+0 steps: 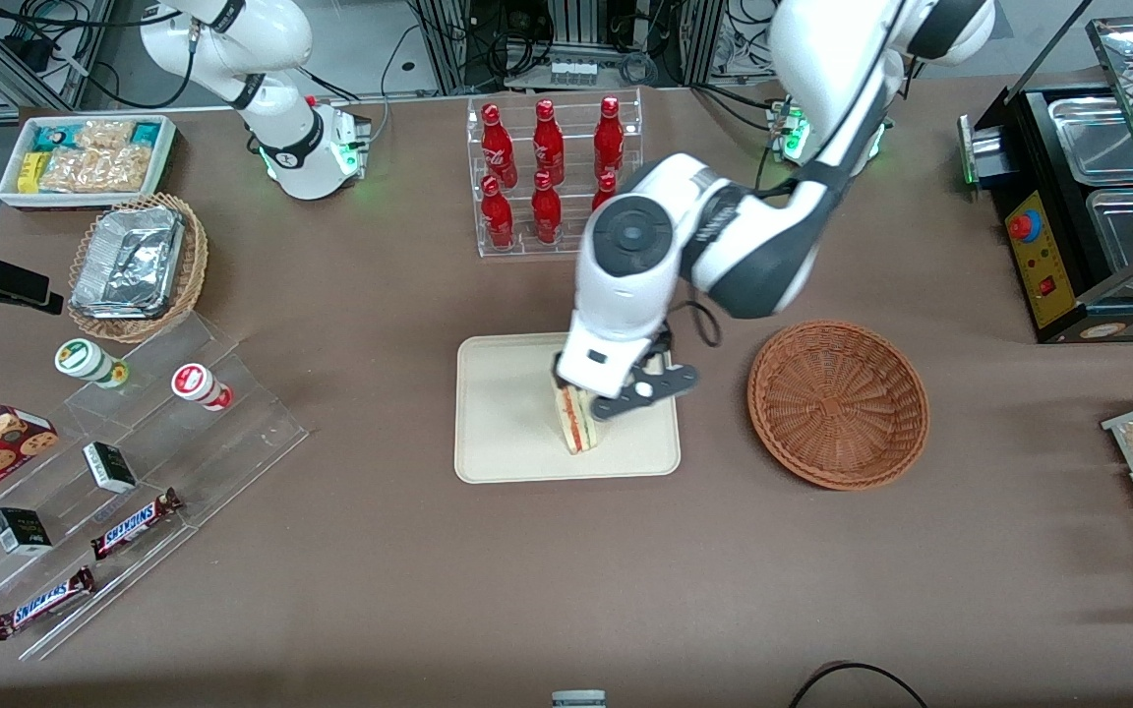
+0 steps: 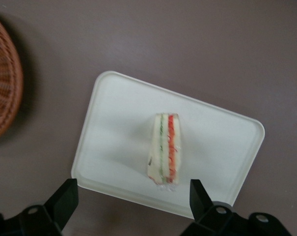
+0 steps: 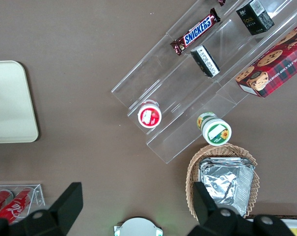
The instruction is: Place sandwich from basket to tray
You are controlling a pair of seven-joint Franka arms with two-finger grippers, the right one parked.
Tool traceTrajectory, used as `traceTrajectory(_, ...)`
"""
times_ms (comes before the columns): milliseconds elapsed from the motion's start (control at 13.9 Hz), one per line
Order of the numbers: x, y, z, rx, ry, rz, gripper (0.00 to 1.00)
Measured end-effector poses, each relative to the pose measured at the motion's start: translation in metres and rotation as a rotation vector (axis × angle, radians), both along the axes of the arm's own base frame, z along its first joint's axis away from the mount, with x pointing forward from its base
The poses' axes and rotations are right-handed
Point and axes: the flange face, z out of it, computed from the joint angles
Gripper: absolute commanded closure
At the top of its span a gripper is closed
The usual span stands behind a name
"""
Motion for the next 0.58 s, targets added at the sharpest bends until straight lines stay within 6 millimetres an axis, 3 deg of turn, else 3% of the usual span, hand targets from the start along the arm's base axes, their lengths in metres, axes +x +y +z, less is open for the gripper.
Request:
traceTrajectory(288,0.014,0.049,0.006,0.029,0.031,-0.073,0.0)
traceTrajectory(576,0.031,0.119,0.02,0.037,0.04,-0.139,0.0)
